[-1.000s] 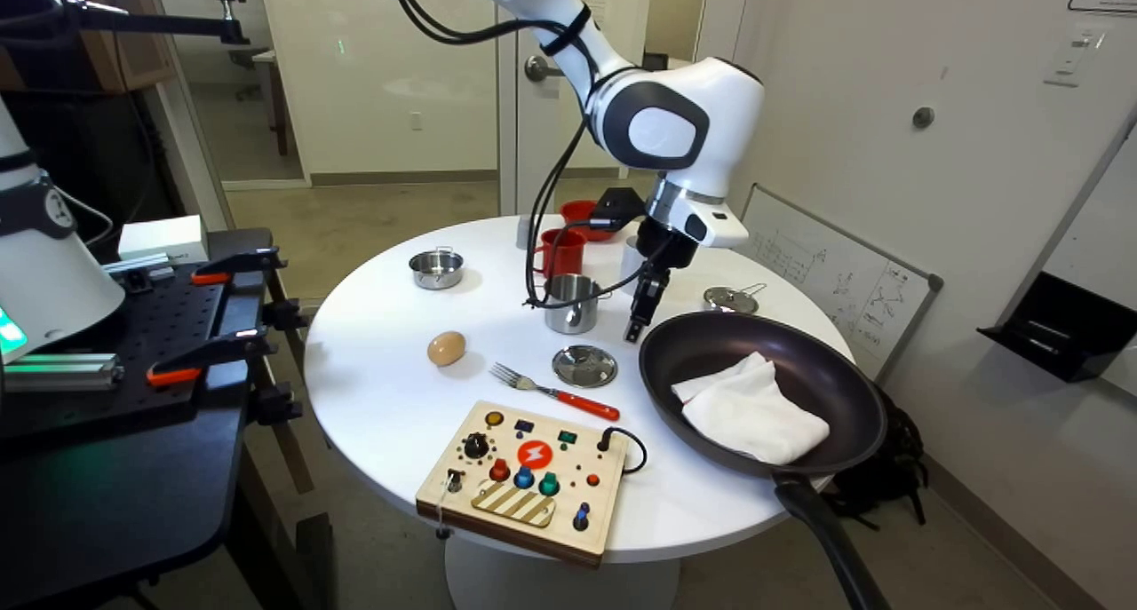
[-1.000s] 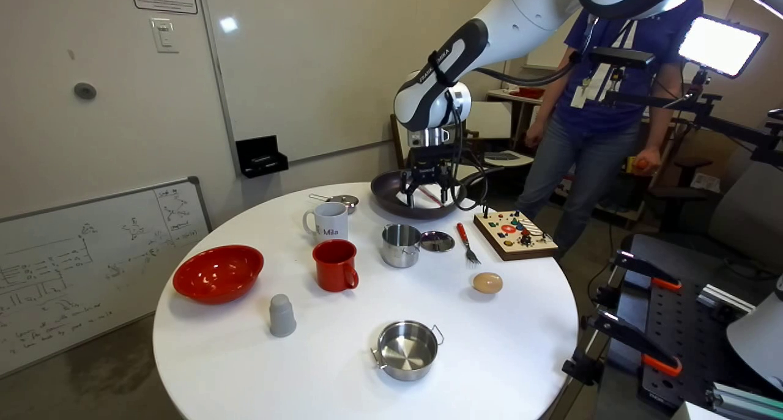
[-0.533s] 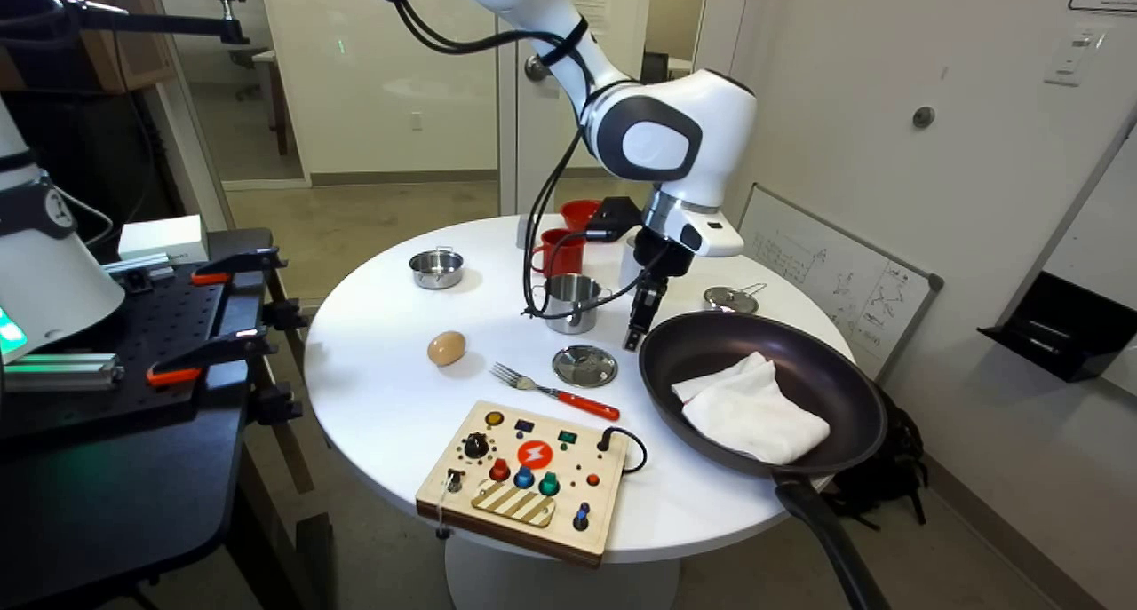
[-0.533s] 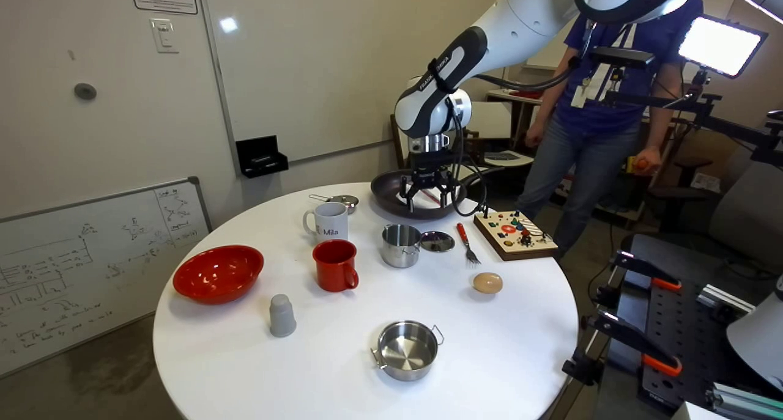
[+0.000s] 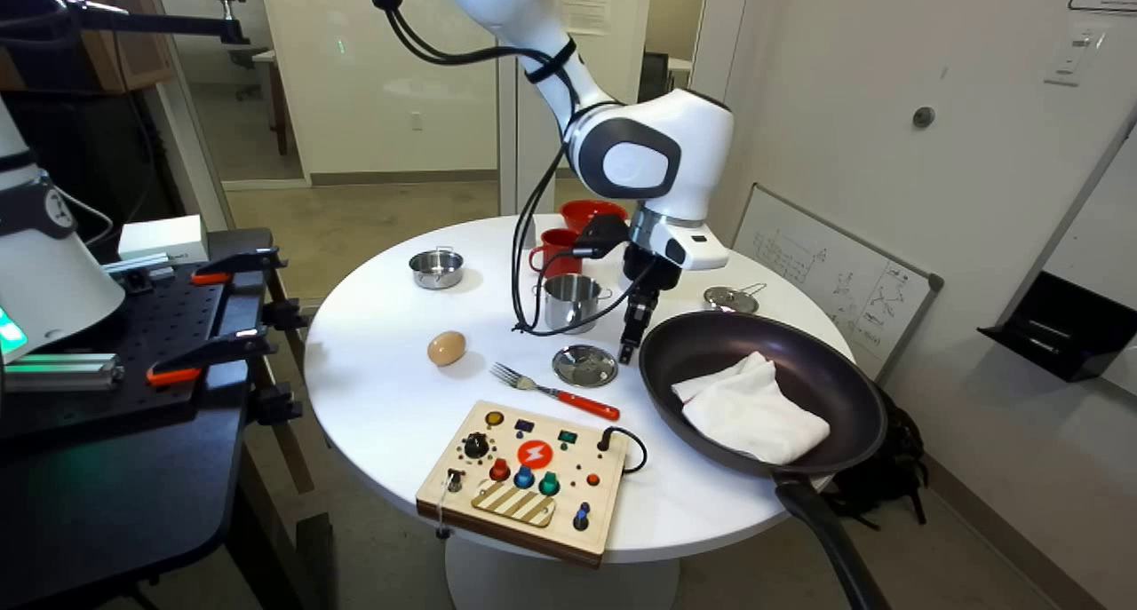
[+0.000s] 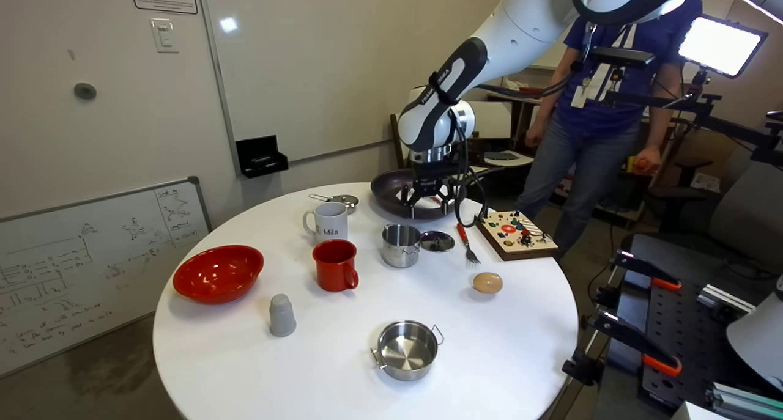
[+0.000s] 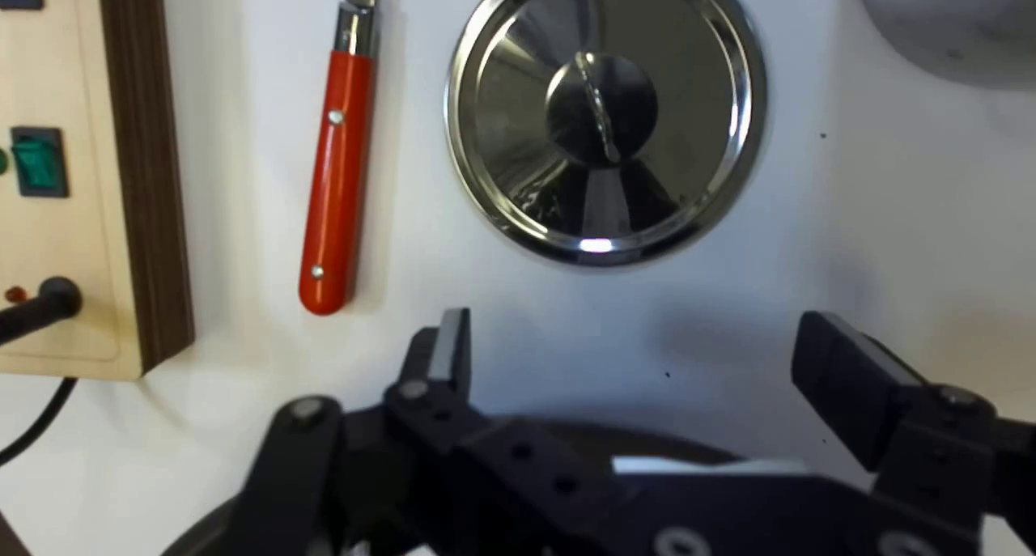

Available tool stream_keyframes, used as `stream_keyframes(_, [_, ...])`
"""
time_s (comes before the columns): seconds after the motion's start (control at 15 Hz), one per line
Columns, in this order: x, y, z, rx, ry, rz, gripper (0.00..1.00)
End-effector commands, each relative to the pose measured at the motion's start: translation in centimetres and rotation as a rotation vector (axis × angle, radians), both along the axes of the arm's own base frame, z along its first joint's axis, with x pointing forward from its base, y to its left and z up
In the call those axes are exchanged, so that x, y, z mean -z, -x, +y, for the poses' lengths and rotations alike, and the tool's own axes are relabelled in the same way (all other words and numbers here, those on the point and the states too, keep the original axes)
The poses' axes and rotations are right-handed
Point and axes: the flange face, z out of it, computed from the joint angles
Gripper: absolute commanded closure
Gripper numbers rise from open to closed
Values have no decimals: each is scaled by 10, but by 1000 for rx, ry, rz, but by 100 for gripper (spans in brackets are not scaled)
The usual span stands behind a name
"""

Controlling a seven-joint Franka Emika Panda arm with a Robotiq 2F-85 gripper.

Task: Put the silver lid on the silver pot in the middle

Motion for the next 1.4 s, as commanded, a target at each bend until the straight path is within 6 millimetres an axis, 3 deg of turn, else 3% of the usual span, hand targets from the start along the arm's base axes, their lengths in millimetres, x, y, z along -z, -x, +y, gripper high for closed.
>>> stream_keyframes(0.0, [11,12,10,16,52,-10,0])
stream_keyframes(0.6, [24,38,28,67,89,-61,0])
stream_keyframes(1.07, [27,49,0,99,4,-86,0])
stream_keyframes(1.33, [29,46,-16,-15,-24,-102,0])
